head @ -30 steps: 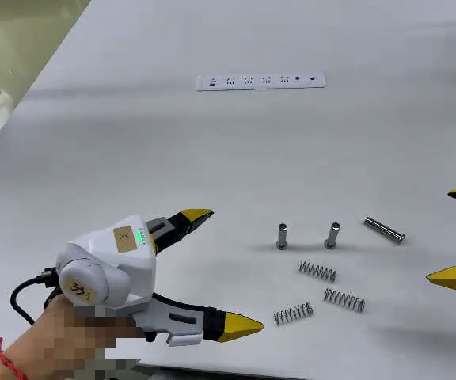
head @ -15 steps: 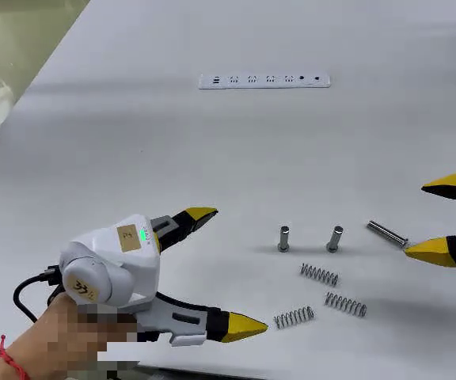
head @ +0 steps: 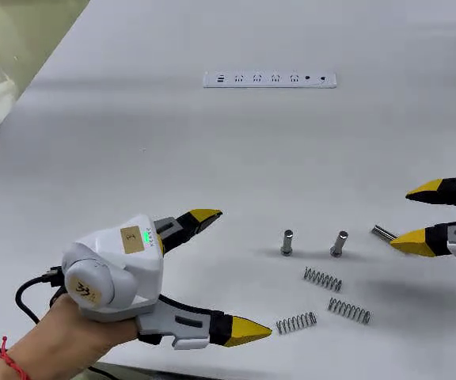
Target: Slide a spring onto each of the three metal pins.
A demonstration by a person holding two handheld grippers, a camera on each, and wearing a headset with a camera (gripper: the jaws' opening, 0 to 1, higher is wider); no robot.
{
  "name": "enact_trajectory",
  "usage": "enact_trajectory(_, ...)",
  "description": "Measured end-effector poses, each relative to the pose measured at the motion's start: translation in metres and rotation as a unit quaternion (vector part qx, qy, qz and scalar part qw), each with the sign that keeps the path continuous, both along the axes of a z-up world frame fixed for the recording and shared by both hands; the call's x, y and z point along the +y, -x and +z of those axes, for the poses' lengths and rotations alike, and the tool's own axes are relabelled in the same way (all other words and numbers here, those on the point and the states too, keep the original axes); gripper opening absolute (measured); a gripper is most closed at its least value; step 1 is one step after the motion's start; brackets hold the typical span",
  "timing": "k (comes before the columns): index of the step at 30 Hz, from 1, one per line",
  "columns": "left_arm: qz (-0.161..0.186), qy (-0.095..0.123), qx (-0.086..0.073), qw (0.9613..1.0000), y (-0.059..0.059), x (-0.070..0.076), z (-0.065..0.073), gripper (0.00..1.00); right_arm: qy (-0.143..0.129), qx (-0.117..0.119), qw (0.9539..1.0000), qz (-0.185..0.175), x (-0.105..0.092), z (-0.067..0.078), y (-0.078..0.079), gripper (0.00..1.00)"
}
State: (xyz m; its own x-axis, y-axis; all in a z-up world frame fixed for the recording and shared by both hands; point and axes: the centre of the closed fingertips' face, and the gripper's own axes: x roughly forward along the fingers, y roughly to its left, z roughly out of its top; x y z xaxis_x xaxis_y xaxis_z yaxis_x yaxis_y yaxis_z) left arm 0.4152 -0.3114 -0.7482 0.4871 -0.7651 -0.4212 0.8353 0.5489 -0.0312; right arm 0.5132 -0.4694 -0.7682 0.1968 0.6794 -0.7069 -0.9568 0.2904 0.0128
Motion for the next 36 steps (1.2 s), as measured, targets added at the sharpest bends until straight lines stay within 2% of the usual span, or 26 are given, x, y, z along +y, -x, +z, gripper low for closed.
enact_trajectory(11,0.002,0.005,0.003,1.0,-0.002,0.001,0.0,1.0,0.042,0.017,0.9989,-0.008,0.005,-0.018,-0.013,0.32)
enact_trajectory(20,0.005,0.009,0.004,0.9999,-0.006,0.002,-0.001,1.0,0.085,0.036,0.9957,-0.006,0.005,-0.04,-0.018,0.29)
enact_trajectory(36,0.01,0.017,0.008,0.9998,-0.011,0.001,-0.003,1.0,0.125,0.068,0.9898,-0.013,0.004,-0.067,-0.021,0.2)
